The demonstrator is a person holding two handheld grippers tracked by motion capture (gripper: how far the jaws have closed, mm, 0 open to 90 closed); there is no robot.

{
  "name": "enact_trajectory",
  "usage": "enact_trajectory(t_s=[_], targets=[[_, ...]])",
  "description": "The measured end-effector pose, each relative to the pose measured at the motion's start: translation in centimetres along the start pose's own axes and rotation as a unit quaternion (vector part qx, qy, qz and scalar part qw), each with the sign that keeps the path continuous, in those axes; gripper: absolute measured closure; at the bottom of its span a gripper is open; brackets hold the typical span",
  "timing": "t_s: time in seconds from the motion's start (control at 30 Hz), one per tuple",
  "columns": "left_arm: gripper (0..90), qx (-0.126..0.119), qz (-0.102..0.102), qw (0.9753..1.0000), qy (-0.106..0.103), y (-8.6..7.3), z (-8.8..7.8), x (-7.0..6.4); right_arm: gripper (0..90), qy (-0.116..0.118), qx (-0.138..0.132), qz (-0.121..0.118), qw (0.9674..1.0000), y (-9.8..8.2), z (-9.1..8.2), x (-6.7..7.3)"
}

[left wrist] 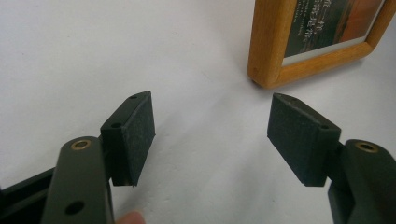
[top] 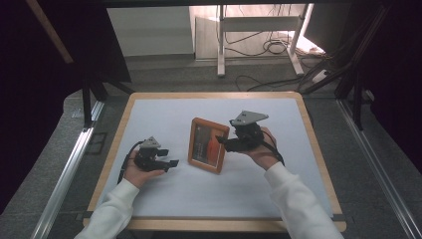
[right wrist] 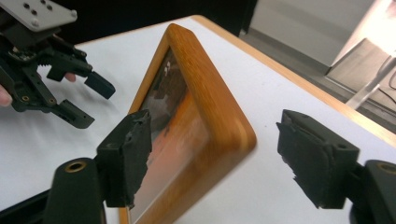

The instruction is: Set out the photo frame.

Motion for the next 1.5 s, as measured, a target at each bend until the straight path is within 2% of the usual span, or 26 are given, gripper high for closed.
enact_trajectory(t_s=[0.1, 0.33, 0.63, 0.9, 1.0, 1.1, 1.2, 1.3, 1.5], targets=[[31.5, 0.001, 0.001, 1.0, 0.001, 0.0, 0.0, 0.0, 25.5, 0.003, -0.013, 0.023, 0.9996, -0.8, -1.1, 0.1], [33.0, -0.005, -0.004, 1.0, 0.005, 0.2, -0.1, 0.1, 24.2, 0.004, -0.024, 0.064, 0.9976, -3.8, -3.3, 0.2], [32.9, 0.001, 0.0, 1.0, 0.006, 0.1, 0.2, -0.1, 24.1, -0.012, -0.018, 0.089, 0.9958, -8.0, -5.9, 0.0], [35.2, 0.001, 0.0, 1.0, 0.006, 0.1, 0.3, -0.1, 23.9, -0.02, 0.007, 0.096, 0.9952, -11.1, -6.4, 0.1], [45.9, 0.0, 0.005, 1.0, 0.004, 0.3, 0.3, -0.3, 23.9, -0.024, 0.015, 0.096, 0.9949, -11.7, -6.4, -0.1], [63.2, 0.002, 0.016, 0.9998, 0.009, 0.5, 0.2, -0.4, 23.7, -0.027, 0.02, 0.096, 0.9948, -12.1, -6.3, -0.1], [83.1, 0.003, 0.015, 0.9998, 0.013, 0.8, 0.3, -0.3, 23.3, -0.027, 0.033, 0.09, 0.995, -12.9, -6.0, 0.2], [89.3, 0.004, 0.014, 0.9997, 0.02, 1.3, 0.8, 0.1, 23.0, -0.027, 0.043, 0.084, 0.9952, -13.4, -5.9, 0.4], [89.8, 0.012, 0.018, 0.9995, 0.022, 2.4, 2.5, 0.2, 22.9, -0.029, 0.048, 0.084, 0.9949, -13.7, -6.1, 0.5]])
Point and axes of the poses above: each handheld gripper's, and its own axes: z roughly forward along the jaws, y roughly out of its top, x roughly to its left, the point moved 10 cm from there along z, roughly forward along the jaws, and after that the axes turned 4 degrees about -z, right-handed, at the moved point
